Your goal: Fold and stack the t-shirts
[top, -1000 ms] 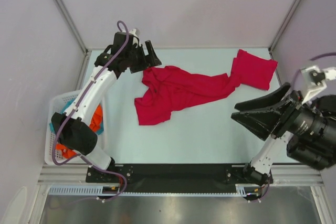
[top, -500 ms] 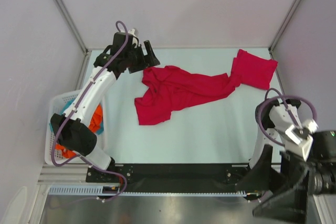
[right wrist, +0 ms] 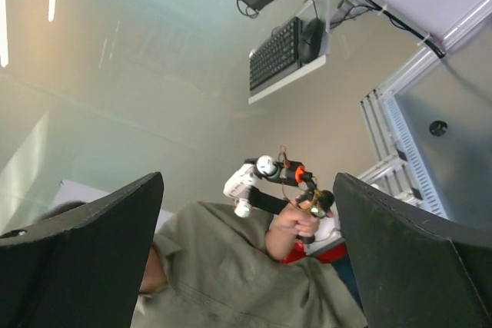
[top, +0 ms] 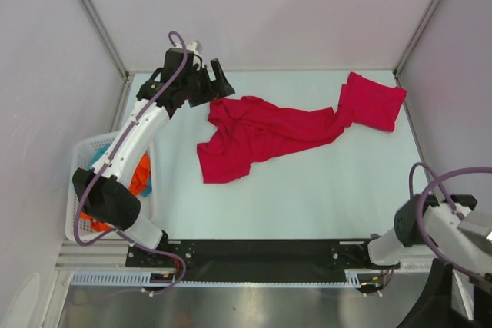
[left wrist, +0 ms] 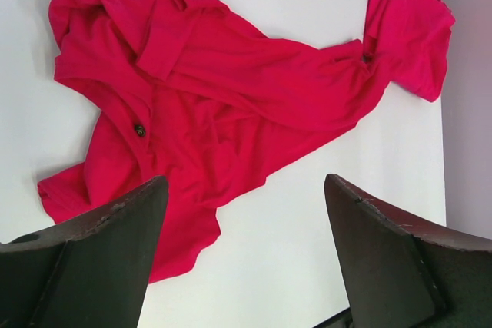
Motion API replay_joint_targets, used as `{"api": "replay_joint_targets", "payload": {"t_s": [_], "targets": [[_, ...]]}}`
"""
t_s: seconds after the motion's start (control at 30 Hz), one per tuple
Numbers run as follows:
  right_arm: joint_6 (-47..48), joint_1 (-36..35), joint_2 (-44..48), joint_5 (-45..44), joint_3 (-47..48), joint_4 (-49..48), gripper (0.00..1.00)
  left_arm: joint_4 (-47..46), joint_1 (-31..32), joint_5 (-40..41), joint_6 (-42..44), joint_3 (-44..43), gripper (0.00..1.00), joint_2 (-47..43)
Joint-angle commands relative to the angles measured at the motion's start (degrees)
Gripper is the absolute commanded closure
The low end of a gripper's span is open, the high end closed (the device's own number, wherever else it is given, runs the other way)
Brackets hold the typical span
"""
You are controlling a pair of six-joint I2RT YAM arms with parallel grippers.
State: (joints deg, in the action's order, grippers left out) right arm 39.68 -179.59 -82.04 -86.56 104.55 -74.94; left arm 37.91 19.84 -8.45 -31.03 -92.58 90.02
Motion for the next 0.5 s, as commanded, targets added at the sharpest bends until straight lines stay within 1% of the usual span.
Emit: {"api": "replay_joint_targets", "payload": {"t_s": [0.0,0.03,0.07,0.1,0.13,0.17,0.2,0.23,0.27,0.3,0.33,0.37,0.4,0.43,0.47], "targets": [[21.18,-2.26,-13.02,-14.77,32.03,-10.15,0.0,-2.84,-0.15,-2.18,-0.26,0.2,0.12,-3.62],[24.79,-2.26,-21.58,-14.77,40.03,-9.71,0.0,-3.02,-0.15,-2.27,-0.26,0.38,0.12,-3.97],[29.01,-2.26,-24.45,-14.77,53.95,-8.83,0.0,-3.19,-0.15,-2.45,-0.18,0.73,0.12,-4.23],[29.31,-2.26,-26.4,-14.77,56.44,-8.82,0.0,-3.54,-0.15,-2.54,-0.18,1.08,0.12,-4.58],[28.44,-2.26,-24.76,-14.77,55.51,-8.82,0.0,-3.81,-0.23,-2.45,-0.18,1.43,0.12,-5.37],[22.26,-2.26,-21.61,-14.77,46.45,-8.56,0.0,-4.16,-0.24,-2.54,-0.18,2.3,0.12,-5.81],[17.58,-2.26,-18.02,-14.77,39.31,-8.3,0.0,-4.6,-0.24,-2.8,0.0,2.57,0.12,-6.08],[11.97,-2.26,-11.28,-14.77,33.93,-8.12,0.0,-4.86,-0.32,-2.8,0.17,2.92,0.12,-6.34],[4.34,-2.26,-9.21,-14.77,28.22,-8.12,0.0,-5.04,-0.32,-2.89,0.35,3.36,0.11,-6.87],[1.31,-2.26,-8.32,-14.69,28.25,-7.51,0.0,-5.13,-0.41,-2.89,0.44,3.45,0.11,-7.05],[-0.12,-2.26,-9.36,-14.51,30.25,-0.63,0.0,-5.21,-0.5,-3.24,0.79,3.54,0.12,-7.22],[0.74,-2.35,-10.85,-14.6,34.8,4.31,0.0,-5.22,-0.67,-3.24,0.88,3.8,0.11,-7.66],[4.32,-2.26,-13.3,-14.68,44.06,4.79,0.0,-5.13,-0.94,-3.24,1.05,3.98,0.11,-8.01],[6.79,-2.35,-15.24,-14.77,48.77,4.8,0.0,-5.21,-1.11,-3.24,1.32,4.16,0.12,-8.28],[7.86,-2.26,-17.08,-14.77,51.51,4.8,0.0,-5.3,-1.29,-3.33,1.41,4.51,0.11,-8.89]]}}
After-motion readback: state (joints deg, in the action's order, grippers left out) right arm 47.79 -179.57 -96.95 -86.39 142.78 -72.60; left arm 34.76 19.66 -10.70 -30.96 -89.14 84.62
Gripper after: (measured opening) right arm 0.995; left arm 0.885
